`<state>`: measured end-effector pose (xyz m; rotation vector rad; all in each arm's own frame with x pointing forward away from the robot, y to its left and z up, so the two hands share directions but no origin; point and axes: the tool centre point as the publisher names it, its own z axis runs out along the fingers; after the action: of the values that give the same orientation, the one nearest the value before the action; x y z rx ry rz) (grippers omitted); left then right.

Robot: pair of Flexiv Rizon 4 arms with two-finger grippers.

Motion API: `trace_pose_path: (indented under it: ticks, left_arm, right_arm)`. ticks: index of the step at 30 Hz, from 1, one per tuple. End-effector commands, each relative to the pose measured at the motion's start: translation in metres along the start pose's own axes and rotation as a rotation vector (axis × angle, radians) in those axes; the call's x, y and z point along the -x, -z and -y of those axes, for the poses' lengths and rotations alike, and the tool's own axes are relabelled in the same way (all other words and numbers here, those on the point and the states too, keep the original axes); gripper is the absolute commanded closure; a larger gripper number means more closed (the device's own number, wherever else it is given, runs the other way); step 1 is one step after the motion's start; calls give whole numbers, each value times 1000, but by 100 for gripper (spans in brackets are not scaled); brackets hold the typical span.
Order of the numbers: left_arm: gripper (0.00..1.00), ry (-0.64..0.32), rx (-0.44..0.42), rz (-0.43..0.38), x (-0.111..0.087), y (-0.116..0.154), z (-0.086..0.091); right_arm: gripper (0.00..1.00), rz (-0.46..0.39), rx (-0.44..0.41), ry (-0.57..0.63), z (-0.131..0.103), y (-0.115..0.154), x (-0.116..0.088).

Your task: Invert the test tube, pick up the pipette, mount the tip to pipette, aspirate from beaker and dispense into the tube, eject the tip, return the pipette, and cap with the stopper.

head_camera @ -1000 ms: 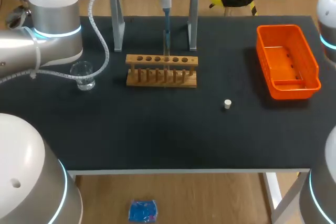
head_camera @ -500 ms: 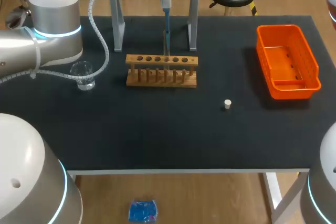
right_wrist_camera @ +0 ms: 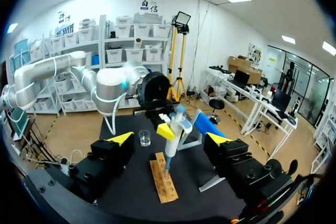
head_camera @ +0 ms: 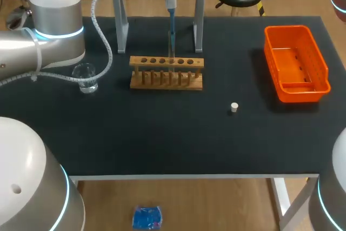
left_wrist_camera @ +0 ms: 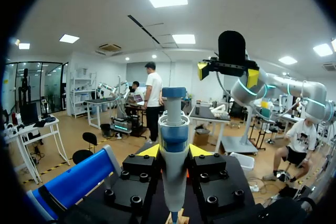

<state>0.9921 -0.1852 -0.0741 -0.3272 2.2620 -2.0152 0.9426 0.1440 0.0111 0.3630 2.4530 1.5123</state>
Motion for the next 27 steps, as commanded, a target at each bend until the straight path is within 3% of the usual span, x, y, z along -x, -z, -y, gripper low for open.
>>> trace_pose_path:
  ticks: [1,9,27]
  left_arm:
    - [100,0,1,1,0,0,1]
    - [100,0,1,1,0,0,1]
    - [100,0,1,1,0,0,1]
  right_arm:
    - [100,-21,-18,-12,-19,-27,18]
    - [100,-37,-24,-28,-32,-55,26]
    - [100,-72,-23,-51,-36,-79,16]
